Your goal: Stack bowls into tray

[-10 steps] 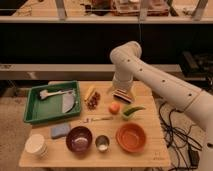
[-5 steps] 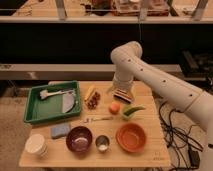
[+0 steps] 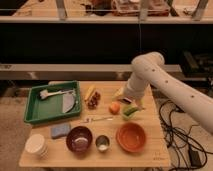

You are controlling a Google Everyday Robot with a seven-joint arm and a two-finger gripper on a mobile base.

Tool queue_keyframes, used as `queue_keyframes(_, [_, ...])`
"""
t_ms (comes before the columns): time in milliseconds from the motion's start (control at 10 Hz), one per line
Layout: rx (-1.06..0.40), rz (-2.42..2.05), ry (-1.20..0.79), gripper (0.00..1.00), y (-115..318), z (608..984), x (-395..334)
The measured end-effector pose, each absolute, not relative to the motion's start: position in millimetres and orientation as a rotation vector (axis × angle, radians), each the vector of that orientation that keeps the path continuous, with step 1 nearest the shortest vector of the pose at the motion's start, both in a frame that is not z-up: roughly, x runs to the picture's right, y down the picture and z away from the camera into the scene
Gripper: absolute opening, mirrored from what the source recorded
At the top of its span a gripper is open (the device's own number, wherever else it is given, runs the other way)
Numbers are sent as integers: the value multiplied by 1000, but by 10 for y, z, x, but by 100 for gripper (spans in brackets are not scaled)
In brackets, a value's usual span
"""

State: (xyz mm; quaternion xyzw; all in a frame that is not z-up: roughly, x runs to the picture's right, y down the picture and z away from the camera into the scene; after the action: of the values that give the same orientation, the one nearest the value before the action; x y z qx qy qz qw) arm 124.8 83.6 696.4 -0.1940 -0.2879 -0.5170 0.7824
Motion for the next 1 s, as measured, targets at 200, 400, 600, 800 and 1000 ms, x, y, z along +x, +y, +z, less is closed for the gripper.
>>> queue_keyframes(200, [-375,-1084,-652,80,1166,6718,1502])
queue_keyframes(400, [-360,-1011,-643,80,1570,6485,1900])
queue_keyframes(600, [-360,-983,-636,80,1722,6402,2028])
queue_keyframes(800, [-359,-984,-637,80,1723,6398,2020])
queue_keyframes(1000, [-361,-971,-640,80,1755,6432,2058])
